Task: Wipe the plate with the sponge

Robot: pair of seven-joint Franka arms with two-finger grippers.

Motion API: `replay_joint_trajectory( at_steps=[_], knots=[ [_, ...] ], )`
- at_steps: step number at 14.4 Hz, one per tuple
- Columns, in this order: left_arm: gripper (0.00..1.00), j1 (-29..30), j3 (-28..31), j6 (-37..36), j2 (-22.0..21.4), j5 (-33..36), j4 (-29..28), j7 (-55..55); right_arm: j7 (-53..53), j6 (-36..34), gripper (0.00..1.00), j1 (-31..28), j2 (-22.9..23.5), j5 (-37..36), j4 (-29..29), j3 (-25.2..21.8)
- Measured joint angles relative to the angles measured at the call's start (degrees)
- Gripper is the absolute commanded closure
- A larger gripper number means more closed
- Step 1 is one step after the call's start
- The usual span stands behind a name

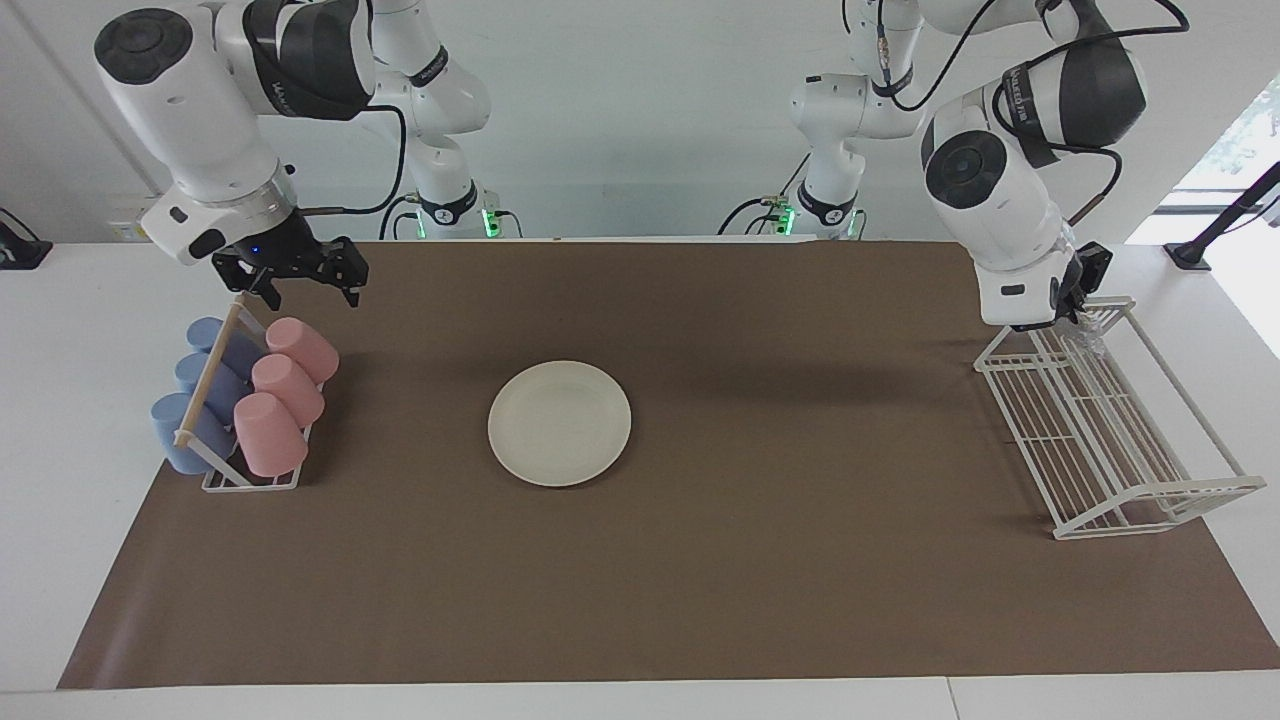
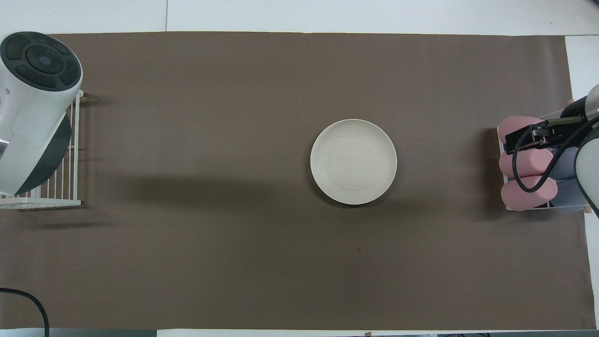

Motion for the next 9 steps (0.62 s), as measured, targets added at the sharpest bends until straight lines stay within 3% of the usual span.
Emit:
replay_joint_trajectory(
  at_steps=[4,9],
  knots=[
    [1.00,1.12,0.57,5.43,1.17,8.19,-6.75,-0.06,0.00,0.00,0.00,2.56,-0.05,-0.04,0.29,-0.92],
    [1.00,1.57,0.83,8.86,1.41,10.32,-14.33,-3.70,0.00,-1.60,0.00,2.67,-2.46,-0.06,0.17,-1.30]
  ],
)
